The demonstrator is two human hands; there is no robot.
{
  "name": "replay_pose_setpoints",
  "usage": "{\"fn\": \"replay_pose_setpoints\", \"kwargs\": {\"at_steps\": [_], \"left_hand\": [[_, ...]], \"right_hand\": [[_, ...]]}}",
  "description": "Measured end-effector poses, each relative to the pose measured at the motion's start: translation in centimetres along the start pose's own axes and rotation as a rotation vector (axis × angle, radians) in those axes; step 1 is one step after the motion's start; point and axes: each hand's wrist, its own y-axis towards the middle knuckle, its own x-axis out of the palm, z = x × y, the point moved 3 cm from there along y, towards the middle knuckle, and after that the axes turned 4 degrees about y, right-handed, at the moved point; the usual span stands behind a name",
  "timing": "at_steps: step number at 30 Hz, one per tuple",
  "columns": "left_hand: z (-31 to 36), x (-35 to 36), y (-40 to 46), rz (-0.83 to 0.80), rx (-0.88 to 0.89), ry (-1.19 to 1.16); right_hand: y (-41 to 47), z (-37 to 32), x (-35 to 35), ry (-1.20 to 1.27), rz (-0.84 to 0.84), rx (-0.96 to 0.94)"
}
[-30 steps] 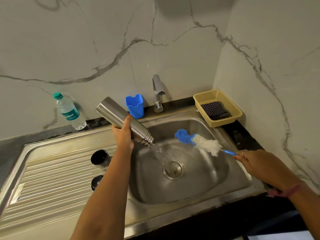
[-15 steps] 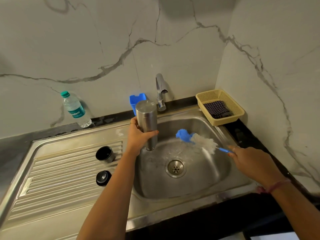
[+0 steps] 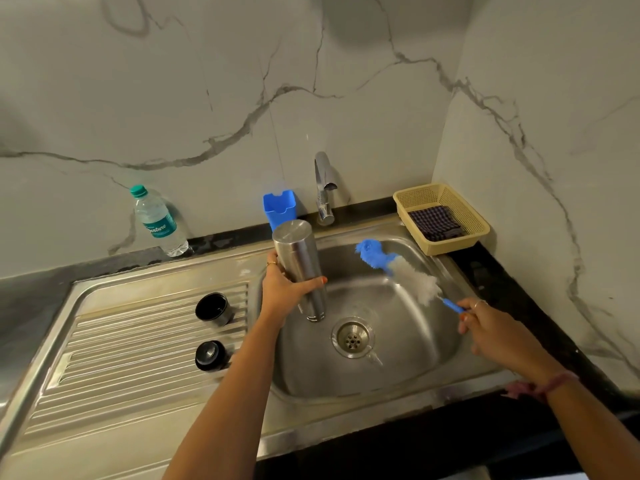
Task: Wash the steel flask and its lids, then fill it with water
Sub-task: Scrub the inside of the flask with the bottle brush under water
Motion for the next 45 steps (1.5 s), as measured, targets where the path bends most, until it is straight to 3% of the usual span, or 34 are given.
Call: {"fn": "replay_pose_setpoints", "kwargs": {"at_steps": [6,14,21,35,45], "left_hand": [[-1.2,0.5,-0.1,-0.009,-0.032,0.004],[-1.3,1.8,2.0,-0.087,-0.036,0.119],[-0.9,2.8,4.2,-0.145,-0.011,0.199],[1.8,6.4,9.5,-0.351,0.094,0.276],[1.9,9.2,12.9,-0.427,0.022,0.337]], "right_hand": [[0.9,0.1,1.7,0.377,-0.095,0.109],[2.3,-1.3,2.6,0.430,0.131,0.065],[2.9,-0.7,1.4,0.043,0.176,0.046],[4.8,1.0,2.3,0.029,0.190,0.101],[6.5,1.5,2.6,0.035,0.188,0.122]]}}
